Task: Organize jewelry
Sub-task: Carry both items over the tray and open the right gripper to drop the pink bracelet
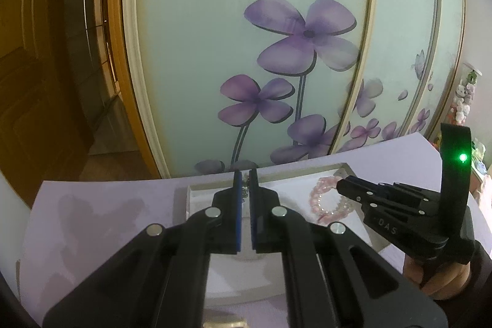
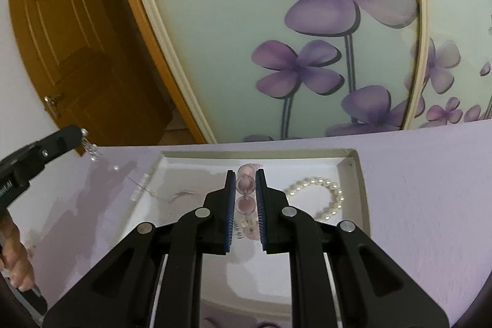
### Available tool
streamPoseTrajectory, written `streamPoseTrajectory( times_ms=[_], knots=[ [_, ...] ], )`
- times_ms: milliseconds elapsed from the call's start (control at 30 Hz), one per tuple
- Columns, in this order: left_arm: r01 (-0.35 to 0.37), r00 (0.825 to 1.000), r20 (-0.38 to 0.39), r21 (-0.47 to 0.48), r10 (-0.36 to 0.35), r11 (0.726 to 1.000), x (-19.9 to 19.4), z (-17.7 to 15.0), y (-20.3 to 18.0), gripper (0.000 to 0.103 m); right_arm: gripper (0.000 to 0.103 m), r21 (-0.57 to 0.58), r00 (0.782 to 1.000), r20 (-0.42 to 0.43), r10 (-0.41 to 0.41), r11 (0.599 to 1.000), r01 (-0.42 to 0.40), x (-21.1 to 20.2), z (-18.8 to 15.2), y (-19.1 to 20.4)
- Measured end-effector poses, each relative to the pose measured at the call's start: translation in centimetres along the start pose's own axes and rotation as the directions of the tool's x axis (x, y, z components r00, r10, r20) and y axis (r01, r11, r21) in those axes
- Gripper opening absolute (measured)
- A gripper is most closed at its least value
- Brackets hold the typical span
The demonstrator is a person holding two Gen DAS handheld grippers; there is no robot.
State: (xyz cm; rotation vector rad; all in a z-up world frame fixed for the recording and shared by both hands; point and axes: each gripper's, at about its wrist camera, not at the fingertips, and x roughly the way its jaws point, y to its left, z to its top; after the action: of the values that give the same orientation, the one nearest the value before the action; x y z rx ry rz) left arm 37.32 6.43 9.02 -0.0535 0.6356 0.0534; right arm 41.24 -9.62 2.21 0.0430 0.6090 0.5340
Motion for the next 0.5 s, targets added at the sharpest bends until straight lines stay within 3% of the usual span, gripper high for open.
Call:
streamPoseTrajectory(
  times_ms=[500],
  knots=[
    [-0.025,0.999,-0.028,0.003,0.025,1.000,4.3,-0.5,-0.5,0.005,0.014,-0.008,0.999,-0.006,-0.032,0.999,0.032,0.4,-0.8,-1.9]
  ],
)
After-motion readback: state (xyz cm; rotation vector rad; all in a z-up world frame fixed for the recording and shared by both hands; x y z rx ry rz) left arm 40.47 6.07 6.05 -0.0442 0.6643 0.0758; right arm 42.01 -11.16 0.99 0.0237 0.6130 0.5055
